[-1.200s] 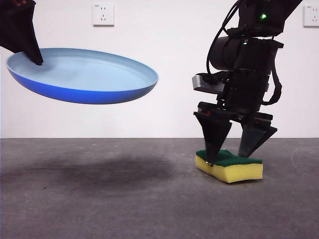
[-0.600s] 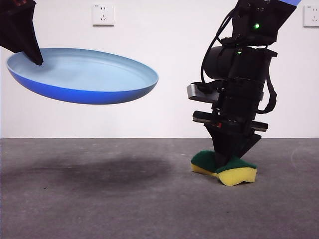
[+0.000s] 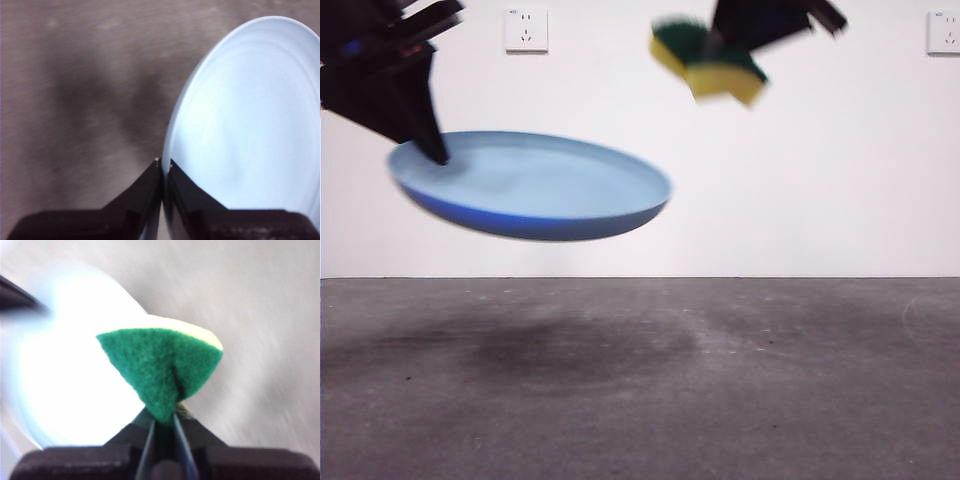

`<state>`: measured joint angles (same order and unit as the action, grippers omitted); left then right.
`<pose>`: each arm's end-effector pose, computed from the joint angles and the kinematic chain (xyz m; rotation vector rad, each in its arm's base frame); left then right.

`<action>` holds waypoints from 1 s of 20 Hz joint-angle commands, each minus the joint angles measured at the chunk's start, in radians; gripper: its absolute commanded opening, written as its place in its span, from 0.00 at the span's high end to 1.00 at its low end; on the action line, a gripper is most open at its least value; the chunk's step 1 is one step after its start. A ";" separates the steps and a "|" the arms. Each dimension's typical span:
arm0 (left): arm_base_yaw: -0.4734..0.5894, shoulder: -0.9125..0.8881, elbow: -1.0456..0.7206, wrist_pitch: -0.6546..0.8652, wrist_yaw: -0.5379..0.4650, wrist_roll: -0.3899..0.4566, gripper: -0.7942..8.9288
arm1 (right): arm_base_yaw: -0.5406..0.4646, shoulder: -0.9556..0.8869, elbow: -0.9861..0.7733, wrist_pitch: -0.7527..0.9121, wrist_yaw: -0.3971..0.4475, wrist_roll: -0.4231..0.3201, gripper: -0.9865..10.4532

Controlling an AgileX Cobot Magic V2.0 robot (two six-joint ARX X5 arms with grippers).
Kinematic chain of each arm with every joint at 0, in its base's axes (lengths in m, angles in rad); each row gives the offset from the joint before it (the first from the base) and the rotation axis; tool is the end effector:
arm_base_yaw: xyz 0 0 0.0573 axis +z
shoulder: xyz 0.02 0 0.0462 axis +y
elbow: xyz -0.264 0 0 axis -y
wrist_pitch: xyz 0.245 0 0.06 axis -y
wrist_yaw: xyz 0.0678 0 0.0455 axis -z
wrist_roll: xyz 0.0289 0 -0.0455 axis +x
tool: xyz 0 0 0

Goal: Pick up the plate,pick up the cloth,clean the plate with the cloth

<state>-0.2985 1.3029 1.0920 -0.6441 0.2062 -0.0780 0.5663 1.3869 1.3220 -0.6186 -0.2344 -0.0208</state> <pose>0.2518 -0.0837 0.2930 -0.0318 0.8805 -0.4393 0.2449 0.1636 0.3465 -0.1348 0.6840 0.7759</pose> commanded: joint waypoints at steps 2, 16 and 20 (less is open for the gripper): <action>-0.102 -0.002 -0.004 0.052 0.037 -0.053 0.93 | 0.059 0.026 -0.006 0.013 0.009 0.024 0.93; -0.210 -0.002 -0.004 0.237 0.023 -0.114 0.93 | 0.253 0.241 -0.006 0.017 0.008 0.057 0.93; -0.174 -0.002 -0.004 0.233 0.008 -0.113 0.93 | 0.292 0.241 -0.006 -0.104 0.121 0.044 0.93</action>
<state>-0.4778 1.3113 1.0824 -0.4320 0.2005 -0.1616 0.8589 1.6096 1.3258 -0.6991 -0.1387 0.0280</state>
